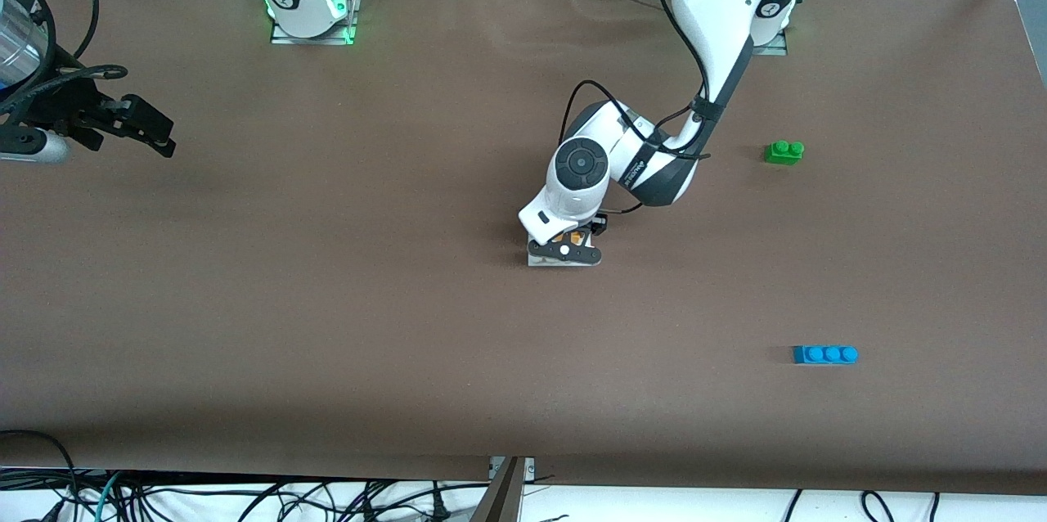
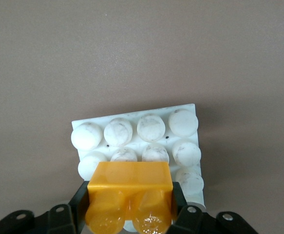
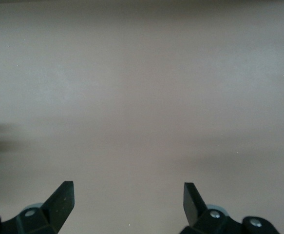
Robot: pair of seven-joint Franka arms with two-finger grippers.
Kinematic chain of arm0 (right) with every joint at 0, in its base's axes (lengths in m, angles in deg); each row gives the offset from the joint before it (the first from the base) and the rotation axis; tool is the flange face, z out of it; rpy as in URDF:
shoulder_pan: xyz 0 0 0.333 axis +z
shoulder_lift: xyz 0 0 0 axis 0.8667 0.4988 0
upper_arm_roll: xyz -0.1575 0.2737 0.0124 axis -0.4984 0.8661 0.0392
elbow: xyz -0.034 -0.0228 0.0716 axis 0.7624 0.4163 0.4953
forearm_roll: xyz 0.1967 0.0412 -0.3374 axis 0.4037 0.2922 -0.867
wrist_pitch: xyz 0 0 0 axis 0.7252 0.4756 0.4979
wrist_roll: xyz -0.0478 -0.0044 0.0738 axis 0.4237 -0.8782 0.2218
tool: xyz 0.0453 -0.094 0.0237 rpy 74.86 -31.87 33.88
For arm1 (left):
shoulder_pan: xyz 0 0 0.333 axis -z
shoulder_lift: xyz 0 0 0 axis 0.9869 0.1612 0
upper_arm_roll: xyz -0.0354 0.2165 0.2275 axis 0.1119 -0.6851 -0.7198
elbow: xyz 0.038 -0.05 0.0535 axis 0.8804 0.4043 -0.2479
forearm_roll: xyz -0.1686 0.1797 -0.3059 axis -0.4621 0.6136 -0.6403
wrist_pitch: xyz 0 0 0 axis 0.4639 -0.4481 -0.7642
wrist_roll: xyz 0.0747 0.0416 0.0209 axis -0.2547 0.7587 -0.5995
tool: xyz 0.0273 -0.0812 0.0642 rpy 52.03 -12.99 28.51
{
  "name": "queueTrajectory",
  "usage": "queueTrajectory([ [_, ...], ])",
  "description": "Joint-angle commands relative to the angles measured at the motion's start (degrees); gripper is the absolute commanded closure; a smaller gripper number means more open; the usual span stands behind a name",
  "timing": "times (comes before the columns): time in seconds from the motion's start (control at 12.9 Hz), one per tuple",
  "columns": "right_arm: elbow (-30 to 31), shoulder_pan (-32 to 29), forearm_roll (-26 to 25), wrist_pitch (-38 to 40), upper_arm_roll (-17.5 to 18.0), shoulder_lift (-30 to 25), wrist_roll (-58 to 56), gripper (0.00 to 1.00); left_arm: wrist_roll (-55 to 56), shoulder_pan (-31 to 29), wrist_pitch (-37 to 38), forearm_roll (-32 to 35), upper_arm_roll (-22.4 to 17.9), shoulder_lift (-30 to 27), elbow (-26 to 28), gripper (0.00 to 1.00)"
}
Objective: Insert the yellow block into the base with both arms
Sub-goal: 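Lower the yellow block onto the plate studs and press down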
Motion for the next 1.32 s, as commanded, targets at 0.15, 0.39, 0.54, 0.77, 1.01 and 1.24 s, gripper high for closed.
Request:
queueTrajectory([
  [0.15, -0.6, 0.0, 0.5, 1.0, 0.0, 0.0, -0.7, 0.01, 4.5, 1.2, 1.2, -0.7, -0.8, 0.2, -0.3, 0.49],
  [0.39, -0.8, 0.1, 0.4, 0.5, 0.1, 0.1, -0.7, 0.01, 5.3, 2.1, 1.2, -0.7, -0.7, 0.2, -0.2, 0.48],
  [0.54, -0.9, 0.1, 0.5, 0.5, 0.1, 0.1, -0.7, 0.01, 5.2, 2.4, 1.2, -0.7, -0.7, 0.1, 0.5, 0.47],
  [0.77, -1.1, 0.2, 0.5, -0.7, 0.2, 0.1, -0.6, 0.01, 4.3, 2.3, 1.2, -0.7, -0.7, 0.0, 1.5, 0.46],
  [1.01, -1.1, 0.9, 0.5, -1.0, 0.2, -0.1, -0.6, 0.01, 5.0, 2.4, 1.2, -0.7, -0.6, 0.0, 1.5, 0.46],
  [1.24, -1.1, 0.9, 0.5, -1.1, 0.1, 0.0, -0.6, 0.01, 5.2, 2.5, 1.2, -0.7, -0.6, 0.2, 1.5, 0.43],
])
